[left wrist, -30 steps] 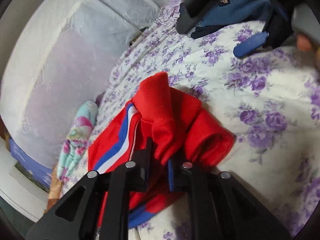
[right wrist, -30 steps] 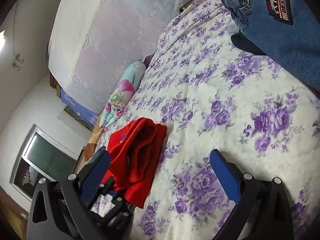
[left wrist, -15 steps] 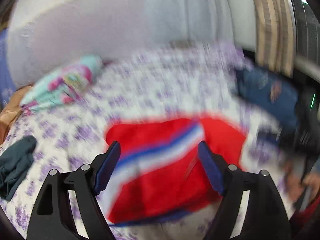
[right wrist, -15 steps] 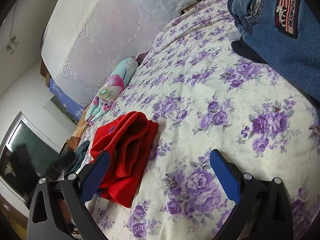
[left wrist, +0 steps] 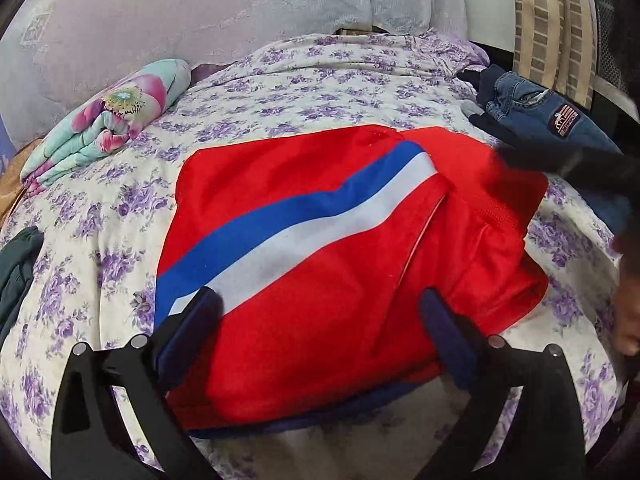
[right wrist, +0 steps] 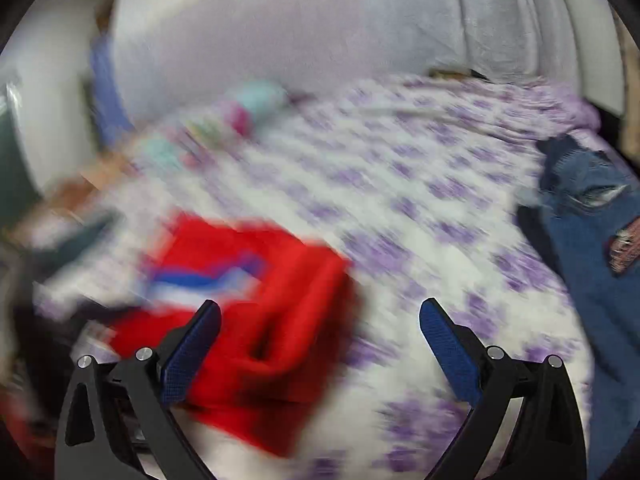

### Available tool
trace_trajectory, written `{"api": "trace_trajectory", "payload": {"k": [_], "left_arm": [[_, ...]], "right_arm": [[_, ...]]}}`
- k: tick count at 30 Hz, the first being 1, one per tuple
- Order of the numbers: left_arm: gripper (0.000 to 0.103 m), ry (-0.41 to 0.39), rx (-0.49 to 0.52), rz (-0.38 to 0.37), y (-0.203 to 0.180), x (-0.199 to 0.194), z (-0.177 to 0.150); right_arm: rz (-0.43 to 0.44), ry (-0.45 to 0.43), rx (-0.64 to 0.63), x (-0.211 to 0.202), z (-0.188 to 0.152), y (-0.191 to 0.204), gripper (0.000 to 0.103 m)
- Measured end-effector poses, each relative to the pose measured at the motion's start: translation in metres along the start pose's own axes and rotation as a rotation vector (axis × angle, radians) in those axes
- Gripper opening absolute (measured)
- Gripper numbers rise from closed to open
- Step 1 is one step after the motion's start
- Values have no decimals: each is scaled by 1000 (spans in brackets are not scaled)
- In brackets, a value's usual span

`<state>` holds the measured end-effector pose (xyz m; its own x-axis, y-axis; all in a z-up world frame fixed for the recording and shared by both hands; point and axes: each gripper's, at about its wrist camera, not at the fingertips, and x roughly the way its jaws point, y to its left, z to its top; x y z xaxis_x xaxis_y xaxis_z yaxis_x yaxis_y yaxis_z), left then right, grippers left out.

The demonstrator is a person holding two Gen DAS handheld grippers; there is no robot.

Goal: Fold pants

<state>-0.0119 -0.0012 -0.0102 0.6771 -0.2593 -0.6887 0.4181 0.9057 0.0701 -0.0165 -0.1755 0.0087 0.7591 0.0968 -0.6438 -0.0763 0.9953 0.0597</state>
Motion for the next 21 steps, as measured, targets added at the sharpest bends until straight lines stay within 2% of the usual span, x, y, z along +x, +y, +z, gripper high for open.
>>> {"api": "trace_trajectory", "payload": {"k": [1,2,4,6,8,10,12,14,17,19,20,21], "left_arm": [[98,1,-3,-2,0,0,0],[98,1,-9,-11,0,1,0],[99,9,-12,-22,0,2,-1],[98,10,-12,-26,0,2,-1],[98,-18,-20,-51,4,-6,0],[98,-82,-17,-77,11,-23,2],[98,-131,-16,-33,20,-33,10],[98,-143,-34,12,33,-34,24],[98,-71,-84,22,48,-12,32],[99,-7,-77,28,50,14,23],[99,10,-85,9,53,24,16],[99,46,-148,-71,64,32,15]], "right_arm": [[-51,11,-1,8,-12,-8,100],[-43,38,28,15,-18,-18,100],[46,101,123,21,-21,-40,100],[76,121,121,24,-19,-45,100],[83,99,123,16,-15,-44,100],[123,28,129,-3,-4,-40,100],[130,-44,127,-19,16,-35,100],[120,-66,97,-19,35,-25,100],[99,-53,27,-3,53,-2,100],[88,-6,-44,23,56,18,100],[69,20,-74,34,53,24,100],[18,79,-122,57,44,32,99]]}}
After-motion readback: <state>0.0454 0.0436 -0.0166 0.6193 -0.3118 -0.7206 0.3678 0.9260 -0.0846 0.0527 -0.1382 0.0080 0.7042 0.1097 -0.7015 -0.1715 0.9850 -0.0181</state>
